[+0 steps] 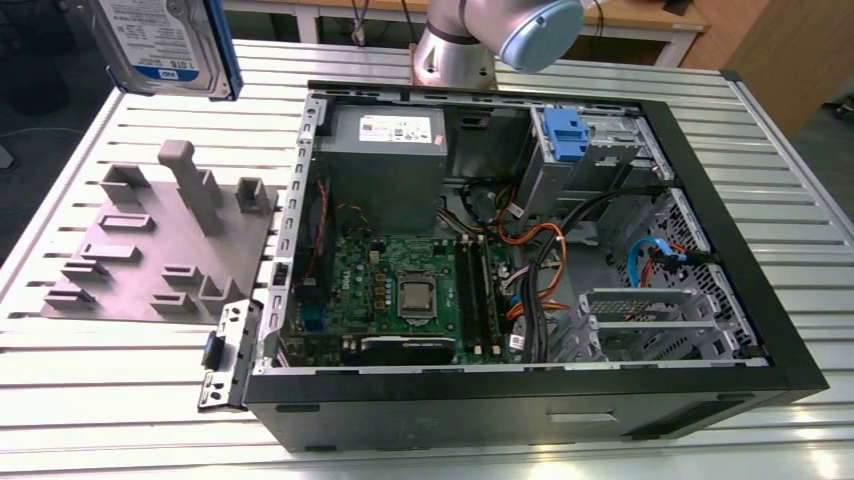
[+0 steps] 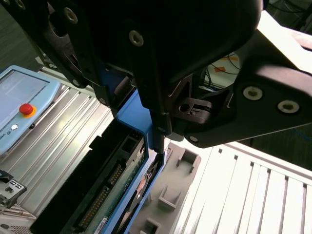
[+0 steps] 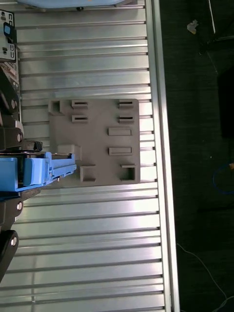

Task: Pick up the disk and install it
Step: 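Pick up the disk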

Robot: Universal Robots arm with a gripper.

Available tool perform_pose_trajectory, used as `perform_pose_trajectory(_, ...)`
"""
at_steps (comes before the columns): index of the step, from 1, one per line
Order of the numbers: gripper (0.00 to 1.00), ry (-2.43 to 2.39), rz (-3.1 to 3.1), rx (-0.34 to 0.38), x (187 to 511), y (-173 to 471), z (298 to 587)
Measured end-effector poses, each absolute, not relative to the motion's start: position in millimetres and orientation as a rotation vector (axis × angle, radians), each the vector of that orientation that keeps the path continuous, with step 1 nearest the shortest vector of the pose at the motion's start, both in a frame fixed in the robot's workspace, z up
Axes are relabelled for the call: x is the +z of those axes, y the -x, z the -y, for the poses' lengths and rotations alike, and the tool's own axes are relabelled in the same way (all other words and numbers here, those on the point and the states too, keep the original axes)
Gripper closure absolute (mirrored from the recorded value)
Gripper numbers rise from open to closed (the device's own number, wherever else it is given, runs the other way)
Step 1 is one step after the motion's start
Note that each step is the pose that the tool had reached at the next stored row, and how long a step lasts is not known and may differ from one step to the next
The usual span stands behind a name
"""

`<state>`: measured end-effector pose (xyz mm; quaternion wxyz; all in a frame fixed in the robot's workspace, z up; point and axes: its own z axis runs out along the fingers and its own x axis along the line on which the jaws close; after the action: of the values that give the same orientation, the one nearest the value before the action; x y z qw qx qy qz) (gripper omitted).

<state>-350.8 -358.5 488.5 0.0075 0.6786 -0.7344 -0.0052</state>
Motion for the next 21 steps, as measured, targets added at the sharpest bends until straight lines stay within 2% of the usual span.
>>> perform_pose_trajectory(21, 0.64, -2.121, 2.297, -0.016, 488.5, 341.1, 367.0)
